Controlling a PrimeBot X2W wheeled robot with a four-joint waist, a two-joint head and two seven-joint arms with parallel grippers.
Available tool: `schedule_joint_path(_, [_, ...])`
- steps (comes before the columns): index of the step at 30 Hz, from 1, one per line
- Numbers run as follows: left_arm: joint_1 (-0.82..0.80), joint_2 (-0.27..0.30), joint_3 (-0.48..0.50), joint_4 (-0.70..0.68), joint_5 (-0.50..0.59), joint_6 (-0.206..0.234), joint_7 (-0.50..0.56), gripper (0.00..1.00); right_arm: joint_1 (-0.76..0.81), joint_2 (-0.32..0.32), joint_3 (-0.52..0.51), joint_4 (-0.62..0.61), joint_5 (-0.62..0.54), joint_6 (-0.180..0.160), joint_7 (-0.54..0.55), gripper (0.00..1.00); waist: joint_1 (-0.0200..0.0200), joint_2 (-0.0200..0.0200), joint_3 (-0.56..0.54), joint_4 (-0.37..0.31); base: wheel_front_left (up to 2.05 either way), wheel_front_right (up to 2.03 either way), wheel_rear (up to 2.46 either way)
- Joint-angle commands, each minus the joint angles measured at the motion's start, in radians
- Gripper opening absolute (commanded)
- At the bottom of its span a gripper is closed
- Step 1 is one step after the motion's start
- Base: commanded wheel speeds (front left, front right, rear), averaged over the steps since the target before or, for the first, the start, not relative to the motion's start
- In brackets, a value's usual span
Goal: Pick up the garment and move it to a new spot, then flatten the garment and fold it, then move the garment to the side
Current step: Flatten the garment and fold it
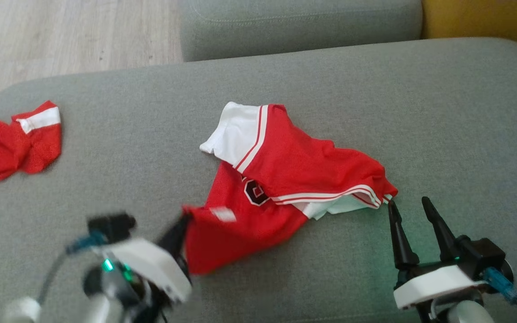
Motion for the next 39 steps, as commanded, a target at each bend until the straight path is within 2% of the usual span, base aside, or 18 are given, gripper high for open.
schedule_joint_path(1, [-0.092, 0.026, 0.052, -0.046, 0.01, 0.009, 0.004, 0.0, -0.05, -0.003, 0.023, -0.031, 0.006, -0.001, -0.012, 1.0, 0.0, 0.0, 0.005, -0.001, 0.0, 0.0, 0.0])
schedule_joint_path(6, [-0.303, 0.072, 0.108, -0.012, 0.02, 0.012, 0.032, 0.0, -0.079, -0.002, 0.037, -0.027, 0.008, -0.001, -0.014, 1.0, 0.0, 0.0, 0.02, -0.02, 0.0, 0.0, 0.0])
schedule_joint_path(14, [-0.665, 0.148, 0.152, 0.213, 0.071, -0.015, 0.006, 0.0, -0.142, -0.001, 0.069, -0.005, 0.021, -0.001, -0.026, 1.0, 0.0, 0.0, 0.05, -0.093, 0.0, 0.0, 0.0])
schedule_joint_path(17, [-0.755, 0.167, 0.146, 0.297, 0.098, -0.034, -0.03, 0.0, -0.141, -0.001, 0.06, 0.006, 0.025, -0.001, -0.031, 1.0, 0.0, 0.0, 0.053, -0.103, 0.0, 0.0, 0.0])
schedule_joint_path(20, [-0.776, 0.181, 0.137, 0.343, 0.111, -0.049, -0.05, 0.0, -0.127, 0.0, 0.051, 0.018, 0.029, -0.001, -0.034, 1.0, 0.0, 0.0, 0.046, -0.105, 0.0, 0.0, 0.0])
schedule_joint_path(26, [-0.59, 0.207, 0.117, 0.303, 0.114, -0.049, -0.043, 0.0, -0.088, 0.0, 0.017, 0.022, 0.034, -0.001, -0.039, 1.0, 0.0, 0.0, 0.024, -0.066, 0.0, 0.0, 0.0])
schedule_joint_path(31, [-0.308, 0.213, 0.136, 0.186, 0.097, 0.014, -0.051, 0.0, -0.073, 0.001, 0.011, 0.015, 0.033, -0.001, -0.04, 1.0, 0.0, 0.0, 0.01, -0.025, 0.0, 0.0, 0.0])
schedule_joint_path(35, [-0.085, 0.177, 0.161, 0.088, 0.061, 0.072, -0.072, 0.0, -0.063, -0.003, 0.009, 0.009, 0.032, -0.001, -0.04, 1.0, 0.0, 0.0, -0.004, 0.007, 0.0, 0.0, 0.0])
schedule_joint_path(39, [0.063, 0.13, 0.177, 0.044, 0.022, 0.113, -0.09, 0.0, -0.056, -0.012, 0.016, 0.002, 0.032, -0.001, -0.03, 1.0, 0.0, 0.0, -0.011, 0.033, 0.0, 0.0, 0.0])
